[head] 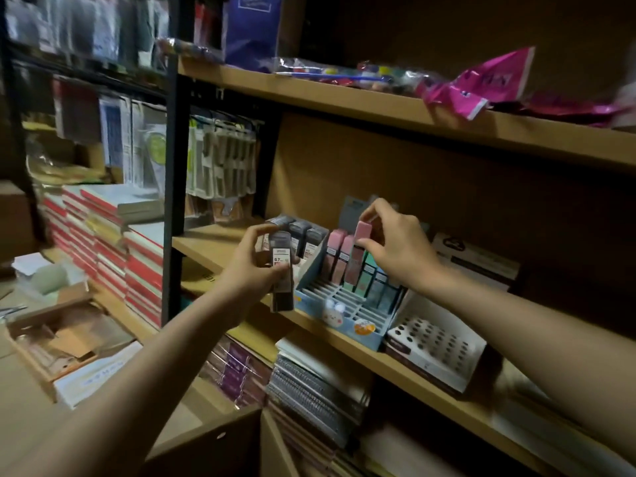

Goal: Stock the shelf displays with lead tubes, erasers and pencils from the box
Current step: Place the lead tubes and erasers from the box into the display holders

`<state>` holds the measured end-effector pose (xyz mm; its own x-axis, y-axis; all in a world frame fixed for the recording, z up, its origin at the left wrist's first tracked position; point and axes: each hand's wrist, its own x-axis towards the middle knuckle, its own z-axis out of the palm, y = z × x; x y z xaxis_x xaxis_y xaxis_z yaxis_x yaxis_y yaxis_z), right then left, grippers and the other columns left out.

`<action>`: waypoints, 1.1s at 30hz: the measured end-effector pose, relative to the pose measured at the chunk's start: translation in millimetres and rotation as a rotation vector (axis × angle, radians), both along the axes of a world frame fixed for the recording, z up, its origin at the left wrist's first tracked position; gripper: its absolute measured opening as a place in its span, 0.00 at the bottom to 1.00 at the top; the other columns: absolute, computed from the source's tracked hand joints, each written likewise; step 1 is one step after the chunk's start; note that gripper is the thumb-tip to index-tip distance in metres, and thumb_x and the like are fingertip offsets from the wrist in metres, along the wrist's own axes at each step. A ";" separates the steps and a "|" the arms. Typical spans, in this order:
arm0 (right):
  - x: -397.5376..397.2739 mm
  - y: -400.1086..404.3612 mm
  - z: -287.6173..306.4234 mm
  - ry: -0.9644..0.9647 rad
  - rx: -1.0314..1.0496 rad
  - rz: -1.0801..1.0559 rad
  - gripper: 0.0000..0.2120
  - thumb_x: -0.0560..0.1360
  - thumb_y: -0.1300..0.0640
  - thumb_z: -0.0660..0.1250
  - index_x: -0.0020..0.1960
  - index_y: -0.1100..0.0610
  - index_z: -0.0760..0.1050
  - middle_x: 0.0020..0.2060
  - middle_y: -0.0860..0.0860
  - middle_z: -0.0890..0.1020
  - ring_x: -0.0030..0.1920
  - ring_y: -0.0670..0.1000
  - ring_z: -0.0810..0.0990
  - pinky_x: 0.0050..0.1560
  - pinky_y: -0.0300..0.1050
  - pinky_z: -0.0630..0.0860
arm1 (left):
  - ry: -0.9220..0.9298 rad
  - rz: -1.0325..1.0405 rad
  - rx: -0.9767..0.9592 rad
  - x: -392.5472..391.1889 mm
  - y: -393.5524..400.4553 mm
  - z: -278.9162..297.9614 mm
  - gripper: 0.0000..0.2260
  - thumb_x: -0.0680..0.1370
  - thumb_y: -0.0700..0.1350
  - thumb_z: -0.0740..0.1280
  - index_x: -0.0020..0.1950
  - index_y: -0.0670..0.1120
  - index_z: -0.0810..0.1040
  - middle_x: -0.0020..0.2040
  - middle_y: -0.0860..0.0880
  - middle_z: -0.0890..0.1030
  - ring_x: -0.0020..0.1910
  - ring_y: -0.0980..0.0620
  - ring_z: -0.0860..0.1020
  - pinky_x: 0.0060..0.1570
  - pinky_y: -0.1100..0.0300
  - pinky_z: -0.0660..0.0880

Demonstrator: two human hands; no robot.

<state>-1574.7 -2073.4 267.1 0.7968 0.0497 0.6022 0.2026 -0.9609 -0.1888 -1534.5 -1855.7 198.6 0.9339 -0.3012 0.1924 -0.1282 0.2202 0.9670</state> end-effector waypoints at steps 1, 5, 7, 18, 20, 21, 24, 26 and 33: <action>7.8 2.6 -3.1 0.020 -0.005 -0.007 0.14 0.72 0.59 0.75 0.53 0.56 0.72 0.46 0.51 0.81 0.46 0.49 0.80 0.48 0.48 0.80 | 0.017 0.005 -0.005 1.9 0.5 -2.4 0.22 0.77 0.31 0.64 0.64 0.52 0.67 0.49 0.48 0.83 0.50 0.53 0.81 0.46 0.53 0.78; 32.8 8.5 -15.7 0.062 0.001 -0.026 0.12 0.73 0.61 0.73 0.52 0.57 0.73 0.46 0.53 0.80 0.49 0.53 0.78 0.51 0.52 0.77 | 0.089 0.006 -0.022 10.5 -1.1 -20.2 0.14 0.77 0.33 0.65 0.57 0.49 0.70 0.48 0.48 0.84 0.45 0.56 0.83 0.41 0.59 0.77; 41.3 9.2 -20.4 0.054 -0.001 -0.028 0.11 0.73 0.61 0.73 0.51 0.57 0.72 0.46 0.52 0.78 0.48 0.52 0.77 0.49 0.47 0.74 | 0.087 0.028 -0.006 15.3 -3.2 -27.5 0.13 0.76 0.34 0.67 0.55 0.49 0.73 0.48 0.48 0.83 0.45 0.54 0.83 0.41 0.59 0.78; 64.9 11.2 -31.3 0.035 0.041 -0.054 0.12 0.71 0.60 0.75 0.48 0.56 0.73 0.45 0.49 0.76 0.46 0.50 0.75 0.47 0.43 0.73 | 0.063 0.050 -0.026 23.4 -26.3 -47.9 0.13 0.76 0.38 0.69 0.54 0.55 0.76 0.48 0.50 0.81 0.44 0.55 0.83 0.33 0.66 0.77; 67.3 12.9 -33.5 0.041 0.041 -0.058 0.13 0.70 0.60 0.76 0.47 0.55 0.72 0.44 0.49 0.75 0.46 0.50 0.75 0.47 0.44 0.73 | 0.059 0.063 -0.048 24.1 -26.5 -46.9 0.12 0.76 0.38 0.69 0.54 0.54 0.76 0.48 0.50 0.81 0.42 0.57 0.83 0.32 0.66 0.77; 68.4 13.6 -35.4 0.046 0.037 -0.067 0.13 0.70 0.60 0.76 0.47 0.55 0.72 0.44 0.49 0.75 0.46 0.51 0.75 0.47 0.45 0.73 | 0.058 0.068 -0.056 24.4 -26.4 -46.6 0.12 0.76 0.38 0.69 0.53 0.54 0.76 0.48 0.50 0.81 0.42 0.58 0.83 0.32 0.66 0.77; 69.6 15.3 -43.6 0.047 0.015 -0.104 0.12 0.70 0.60 0.76 0.48 0.55 0.73 0.46 0.49 0.75 0.48 0.52 0.75 0.48 0.47 0.74 | 0.062 0.078 -0.070 23.7 -26.9 -48.6 0.12 0.76 0.38 0.69 0.51 0.54 0.75 0.47 0.51 0.81 0.42 0.58 0.82 0.32 0.66 0.77; 69.7 16.3 -48.7 0.032 -0.007 -0.113 0.11 0.71 0.59 0.75 0.49 0.56 0.74 0.48 0.52 0.76 0.48 0.54 0.75 0.49 0.50 0.75 | 0.055 0.090 -0.073 23.2 -28.4 -50.0 0.12 0.76 0.37 0.69 0.50 0.54 0.75 0.45 0.51 0.82 0.42 0.57 0.83 0.35 0.64 0.78; 59.2 14.3 -43.4 0.000 -0.057 -0.066 0.17 0.76 0.59 0.70 0.64 0.55 0.75 0.57 0.52 0.77 0.53 0.55 0.79 0.55 0.54 0.78 | 0.036 0.116 -0.081 20.7 -29.5 -49.5 0.12 0.76 0.38 0.69 0.51 0.54 0.76 0.40 0.55 0.83 0.41 0.61 0.83 0.33 0.67 0.77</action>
